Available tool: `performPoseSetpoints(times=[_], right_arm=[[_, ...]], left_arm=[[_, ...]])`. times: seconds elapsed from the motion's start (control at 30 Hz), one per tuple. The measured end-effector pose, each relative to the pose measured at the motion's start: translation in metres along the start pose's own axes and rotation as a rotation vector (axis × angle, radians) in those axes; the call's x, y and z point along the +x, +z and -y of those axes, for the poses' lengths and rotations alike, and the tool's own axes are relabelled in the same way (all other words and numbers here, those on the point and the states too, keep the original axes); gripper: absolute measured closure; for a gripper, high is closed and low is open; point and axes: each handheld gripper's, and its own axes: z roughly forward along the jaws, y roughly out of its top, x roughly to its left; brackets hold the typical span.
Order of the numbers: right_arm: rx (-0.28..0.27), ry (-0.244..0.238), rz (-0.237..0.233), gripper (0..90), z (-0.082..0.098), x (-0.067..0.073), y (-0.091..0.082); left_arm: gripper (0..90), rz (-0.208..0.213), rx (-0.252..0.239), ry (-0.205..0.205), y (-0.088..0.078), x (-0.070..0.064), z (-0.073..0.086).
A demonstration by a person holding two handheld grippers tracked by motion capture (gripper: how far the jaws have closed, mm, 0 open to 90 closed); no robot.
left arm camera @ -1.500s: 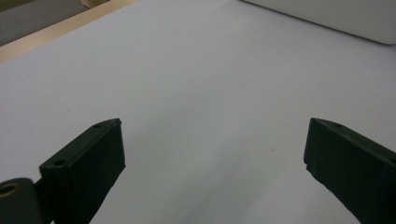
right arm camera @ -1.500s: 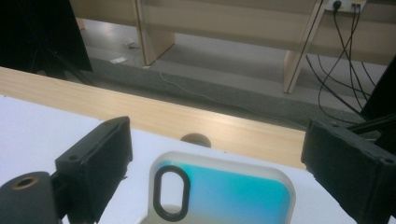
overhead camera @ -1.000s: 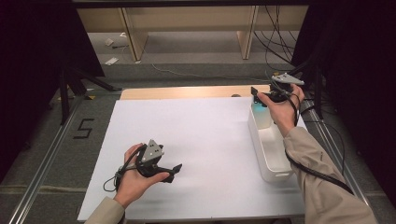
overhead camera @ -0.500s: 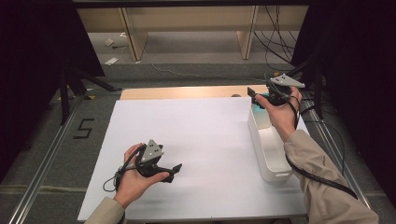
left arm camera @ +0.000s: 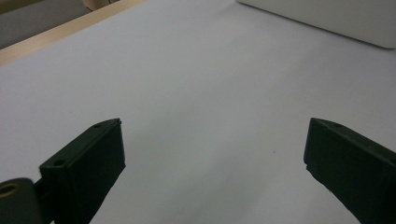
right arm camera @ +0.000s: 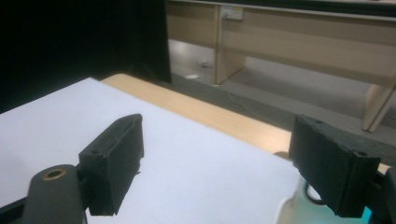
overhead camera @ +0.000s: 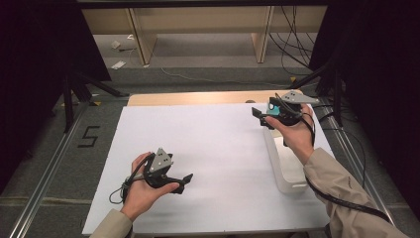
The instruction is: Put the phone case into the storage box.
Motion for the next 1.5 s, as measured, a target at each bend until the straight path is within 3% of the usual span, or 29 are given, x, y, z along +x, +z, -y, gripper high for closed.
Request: performPoseSetpoints(times=[0.53, 0.8, 1.23, 1.5], right_arm=[[0.014, -0.022, -0.142, 18.0, 0.018, 0.034, -0.024], [0.013, -0.033, -0.208, 18.5, 0.025, 0.042, -0.039], [-0.001, -0.054, -0.240, 18.6, 0.037, 0.043, -0.071], [-0.022, -0.057, -0.222, 18.7, 0.045, 0.037, -0.092]], left_arm=[[4.4, -0.005, -0.004, -0.001, -0.001, 0.000, 0.000], [4.4, -0.003, -0.004, 0.003, -0.002, 0.000, -0.001], [4.3, -0.008, -0.006, 0.003, -0.002, 0.001, -0.001], [4.3, -0.008, -0.007, 0.004, -0.002, 0.001, -0.001]])
